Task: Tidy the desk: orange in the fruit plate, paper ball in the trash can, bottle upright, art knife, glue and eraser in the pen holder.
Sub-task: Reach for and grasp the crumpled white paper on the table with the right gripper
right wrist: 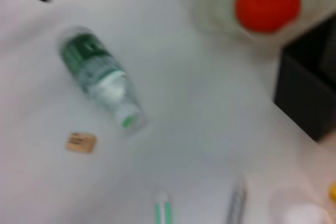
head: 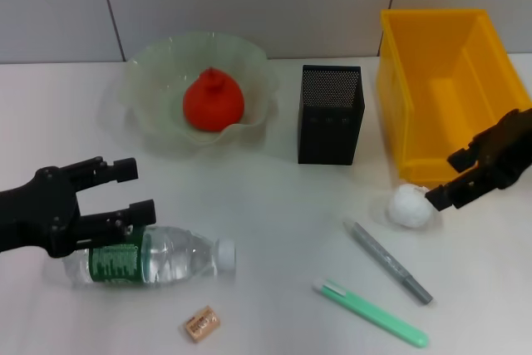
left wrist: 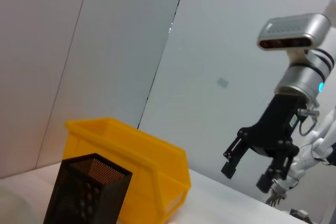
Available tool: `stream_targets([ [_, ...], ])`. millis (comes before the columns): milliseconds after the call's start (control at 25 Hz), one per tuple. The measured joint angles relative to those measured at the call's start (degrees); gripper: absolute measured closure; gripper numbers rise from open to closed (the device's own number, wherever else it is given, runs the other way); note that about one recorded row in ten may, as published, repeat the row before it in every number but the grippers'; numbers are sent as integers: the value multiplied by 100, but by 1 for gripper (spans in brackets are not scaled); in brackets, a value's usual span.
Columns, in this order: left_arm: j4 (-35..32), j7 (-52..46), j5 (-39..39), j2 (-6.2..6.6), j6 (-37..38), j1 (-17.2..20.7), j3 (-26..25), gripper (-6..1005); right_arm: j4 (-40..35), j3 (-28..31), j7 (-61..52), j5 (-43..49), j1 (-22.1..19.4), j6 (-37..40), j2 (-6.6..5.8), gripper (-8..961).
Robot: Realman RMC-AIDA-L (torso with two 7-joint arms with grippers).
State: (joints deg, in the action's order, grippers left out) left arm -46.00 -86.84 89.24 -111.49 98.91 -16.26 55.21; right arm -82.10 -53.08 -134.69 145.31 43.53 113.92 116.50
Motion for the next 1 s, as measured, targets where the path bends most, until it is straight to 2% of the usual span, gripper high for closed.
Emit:
stream_targets([
  [120,29,39,0,6,7,41,-1,156,169,-203,-590,403,279,48,-5,171],
  [200,41,87,0,7,13,48,-4,156,218,-266,-720,507,320,54,14,170],
  [280,48,150,-1,6,2,33,-5,156,250,-400,-948,734,337,-23,87,170],
  [320,58,227,-2,2,-9,19,-5,157,262,-566,-1234,1059,304,-214,179,170],
  [440,71,327,-2,-11,-14,9,-4,157,313,-781,-1522,1313,231,-432,240,170],
  [520,71,327,-2,-11,-14,9,-4,157,460,-1163,-1994,1474,85,-805,274,170],
  [720,73,573,101,-30,1,4,-1,158,723,-1495,-2590,1511,-84,-1349,292,171],
  [1000,153,779,149,-68,16,8,-1,159,1336,-1565,-2828,1448,-114,-2082,296,171],
])
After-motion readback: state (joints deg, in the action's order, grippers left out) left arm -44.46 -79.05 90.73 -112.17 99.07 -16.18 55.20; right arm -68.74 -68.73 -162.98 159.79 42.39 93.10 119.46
